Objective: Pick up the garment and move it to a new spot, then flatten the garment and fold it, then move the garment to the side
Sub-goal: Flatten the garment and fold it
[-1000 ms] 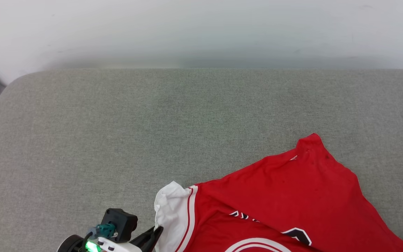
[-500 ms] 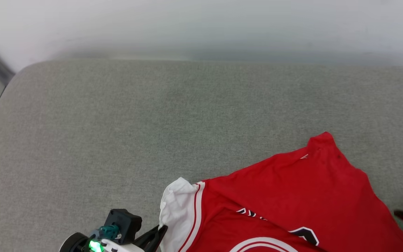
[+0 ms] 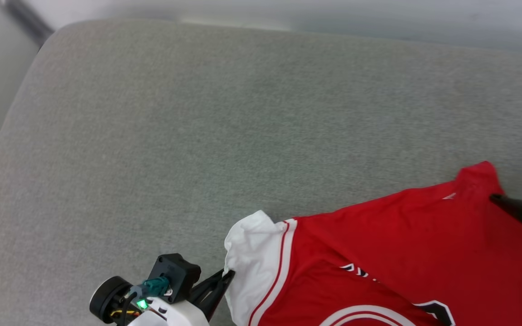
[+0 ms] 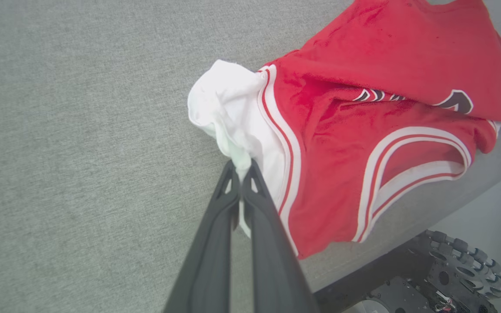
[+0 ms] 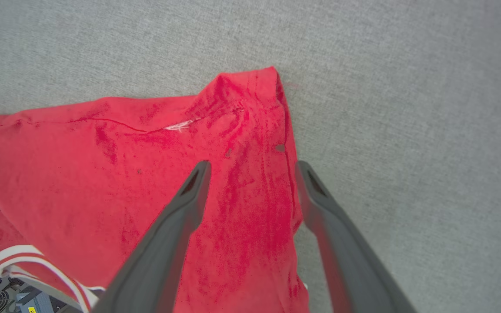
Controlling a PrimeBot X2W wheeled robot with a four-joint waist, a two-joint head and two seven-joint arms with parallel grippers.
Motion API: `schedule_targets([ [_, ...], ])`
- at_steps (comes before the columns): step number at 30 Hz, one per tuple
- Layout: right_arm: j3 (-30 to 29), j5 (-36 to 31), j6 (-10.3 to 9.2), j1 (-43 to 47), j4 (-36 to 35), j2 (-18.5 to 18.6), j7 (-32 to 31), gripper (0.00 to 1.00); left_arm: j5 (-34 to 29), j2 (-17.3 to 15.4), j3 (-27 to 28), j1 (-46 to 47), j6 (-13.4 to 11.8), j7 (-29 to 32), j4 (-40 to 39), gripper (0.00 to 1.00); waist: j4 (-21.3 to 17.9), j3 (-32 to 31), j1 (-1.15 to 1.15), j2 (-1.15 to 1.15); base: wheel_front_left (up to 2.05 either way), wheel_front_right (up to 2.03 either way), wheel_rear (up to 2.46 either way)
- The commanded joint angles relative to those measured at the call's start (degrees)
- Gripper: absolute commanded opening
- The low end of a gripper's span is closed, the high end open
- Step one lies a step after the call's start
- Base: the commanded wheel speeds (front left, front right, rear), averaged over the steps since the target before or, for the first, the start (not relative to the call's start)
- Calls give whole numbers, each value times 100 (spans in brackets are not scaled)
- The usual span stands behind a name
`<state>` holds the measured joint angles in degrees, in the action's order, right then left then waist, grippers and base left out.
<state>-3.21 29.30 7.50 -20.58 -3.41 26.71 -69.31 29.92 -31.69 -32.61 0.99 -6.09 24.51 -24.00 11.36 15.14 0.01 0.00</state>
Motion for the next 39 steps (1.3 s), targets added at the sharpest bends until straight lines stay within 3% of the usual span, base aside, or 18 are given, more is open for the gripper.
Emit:
schedule_targets([
  [1,64,-93,-2,-186,180,30,35,100,-52,53,-17,125,25,-25,6,0,274,261,-1,0,0,0,0],
  [10,260,-477,-2,-543,1064,312,204,100,-64,202,-127,319,85,-100,117,0,639,563,-1,0,0,0,0],
  [21,559,-426,-3,-335,1687,418,423,100,-40,278,-183,388,136,-214,236,0,794,756,-1,0,0,0,0],
  [22,587,-421,-4,-313,1733,421,435,91,-37,279,-190,395,142,-213,246,0,802,764,-1,0,0,0,0],
  [23,611,-411,-4,-296,1774,422,437,50,-33,280,-196,404,149,-224,254,0,808,773,-1,0,0,0,0],
  [24,650,-388,-4,-278,1809,423,434,20,-30,283,-200,416,157,-233,262,0,814,779,-1,0,0,0,0],
  [25,674,-365,-4,-267,1837,421,445,0,-27,287,-205,426,157,-240,271,0,816,780,-1,0,0,0,0],
  [39,790,-36,-2,-767,1636,375,1658,0,13,165,15,473,94,-391,232,0,437,67,-1,0,0,0,0],
])
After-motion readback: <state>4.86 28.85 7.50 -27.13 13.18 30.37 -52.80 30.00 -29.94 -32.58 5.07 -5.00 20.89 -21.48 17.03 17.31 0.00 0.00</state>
